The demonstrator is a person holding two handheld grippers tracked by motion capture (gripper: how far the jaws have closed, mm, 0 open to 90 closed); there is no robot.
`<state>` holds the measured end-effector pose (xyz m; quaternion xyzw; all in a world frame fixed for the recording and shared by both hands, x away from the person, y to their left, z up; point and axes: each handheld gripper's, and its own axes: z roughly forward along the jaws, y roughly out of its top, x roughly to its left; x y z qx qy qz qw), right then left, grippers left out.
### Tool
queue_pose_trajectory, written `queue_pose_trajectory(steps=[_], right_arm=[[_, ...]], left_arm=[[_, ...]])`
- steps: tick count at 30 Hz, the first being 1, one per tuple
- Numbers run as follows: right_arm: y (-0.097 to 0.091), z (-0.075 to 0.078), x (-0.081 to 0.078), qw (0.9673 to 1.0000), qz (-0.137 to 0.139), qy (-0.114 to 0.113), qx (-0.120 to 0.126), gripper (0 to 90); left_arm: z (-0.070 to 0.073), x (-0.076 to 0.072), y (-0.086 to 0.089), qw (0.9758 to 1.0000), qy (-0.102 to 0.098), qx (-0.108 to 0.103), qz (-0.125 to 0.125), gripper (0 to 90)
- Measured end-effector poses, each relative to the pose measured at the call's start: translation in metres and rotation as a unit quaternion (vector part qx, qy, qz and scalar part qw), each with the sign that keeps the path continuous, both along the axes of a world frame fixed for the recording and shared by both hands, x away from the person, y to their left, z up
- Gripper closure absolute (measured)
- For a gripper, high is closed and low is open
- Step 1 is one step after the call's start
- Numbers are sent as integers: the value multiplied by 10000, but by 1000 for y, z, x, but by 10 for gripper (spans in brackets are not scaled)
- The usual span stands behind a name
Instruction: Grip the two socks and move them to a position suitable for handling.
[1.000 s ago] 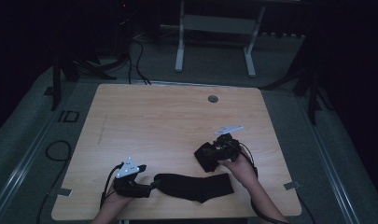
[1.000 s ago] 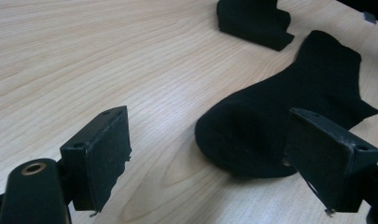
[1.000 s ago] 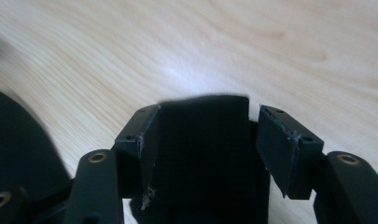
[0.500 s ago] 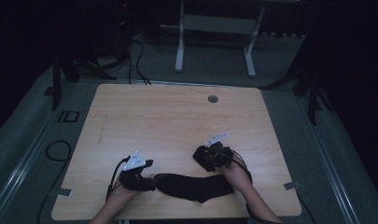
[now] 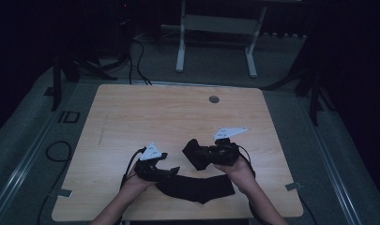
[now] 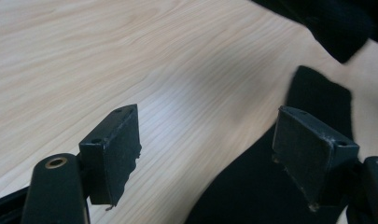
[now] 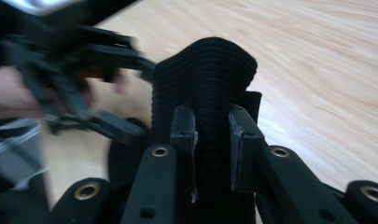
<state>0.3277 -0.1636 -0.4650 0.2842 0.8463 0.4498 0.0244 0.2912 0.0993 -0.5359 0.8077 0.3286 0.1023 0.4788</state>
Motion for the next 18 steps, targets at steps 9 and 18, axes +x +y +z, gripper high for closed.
queue_pose_trajectory(steps=[9, 18], right_arm=[[14, -4, -10, 9989, 405, 201, 150, 745], [5, -8, -2, 9989, 130, 298, 351, 729]], left_arm=[[20, -4, -19, 9970, -409, -161, -632, 295], [22, -4, -23, 9956, -445, -264, -778, 896]])
